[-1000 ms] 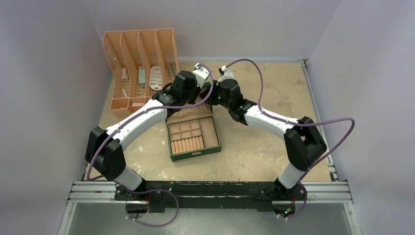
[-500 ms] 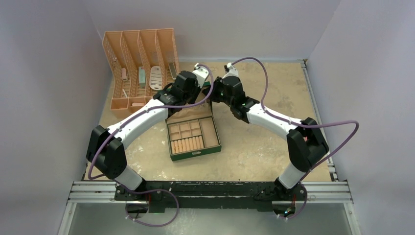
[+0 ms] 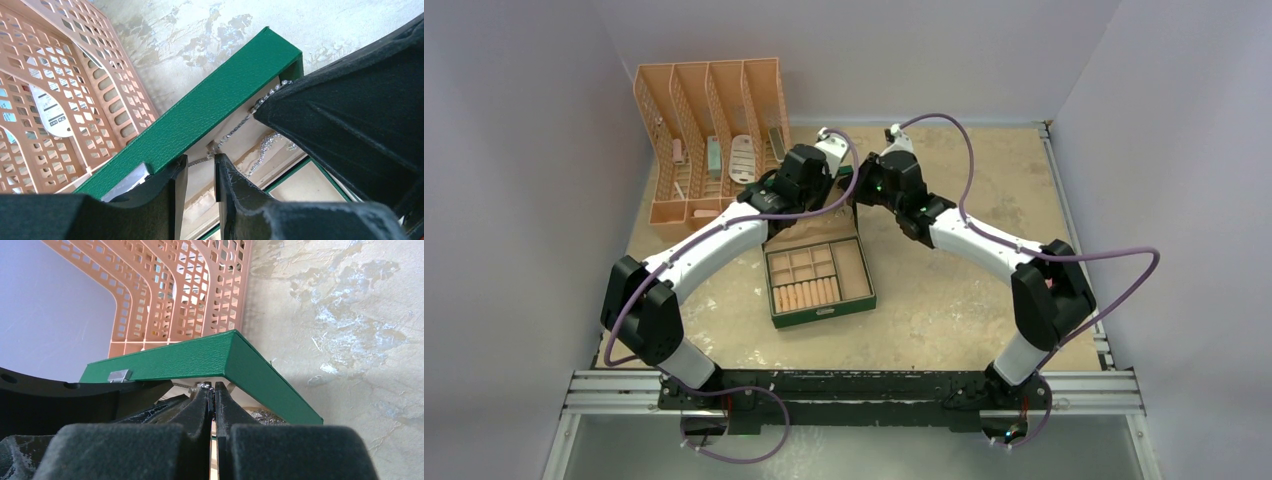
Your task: Organize the mixed jewelry
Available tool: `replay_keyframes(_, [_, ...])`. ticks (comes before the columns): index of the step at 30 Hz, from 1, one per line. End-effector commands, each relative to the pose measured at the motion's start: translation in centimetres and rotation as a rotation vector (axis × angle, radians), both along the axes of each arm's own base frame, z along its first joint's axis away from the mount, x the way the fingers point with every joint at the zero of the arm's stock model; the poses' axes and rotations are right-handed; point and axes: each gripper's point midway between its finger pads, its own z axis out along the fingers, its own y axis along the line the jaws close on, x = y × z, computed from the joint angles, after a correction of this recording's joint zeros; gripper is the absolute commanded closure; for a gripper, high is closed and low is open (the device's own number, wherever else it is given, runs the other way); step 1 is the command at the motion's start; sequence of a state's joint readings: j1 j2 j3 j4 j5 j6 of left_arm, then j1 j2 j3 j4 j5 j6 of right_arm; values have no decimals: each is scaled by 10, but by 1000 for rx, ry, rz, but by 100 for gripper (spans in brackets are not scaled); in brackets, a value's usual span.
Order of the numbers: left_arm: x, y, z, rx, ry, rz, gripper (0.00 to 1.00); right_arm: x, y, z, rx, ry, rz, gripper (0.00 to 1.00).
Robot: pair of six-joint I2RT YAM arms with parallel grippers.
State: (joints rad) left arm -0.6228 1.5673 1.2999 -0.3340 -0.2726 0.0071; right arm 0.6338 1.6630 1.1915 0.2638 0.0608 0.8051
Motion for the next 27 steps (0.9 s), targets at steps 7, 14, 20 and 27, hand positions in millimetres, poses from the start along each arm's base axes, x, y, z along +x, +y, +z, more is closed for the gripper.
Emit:
replay_keyframes(7, [5,-1,34,-78,-47,31,73,18,-13,5,25,40,-109,100])
replay_keyframes(14, [-1,-6,42,-126,-33,9,71,19,-17,-9,16,82,-124,100])
replay_keyframes(20, [-5,-10,47,-157,-27,-2,69,17,-24,-26,10,136,-146,100])
replay_keyframes(27, [-10,-10,53,-183,-29,-5,69,11,-25,-36,9,170,-138,97])
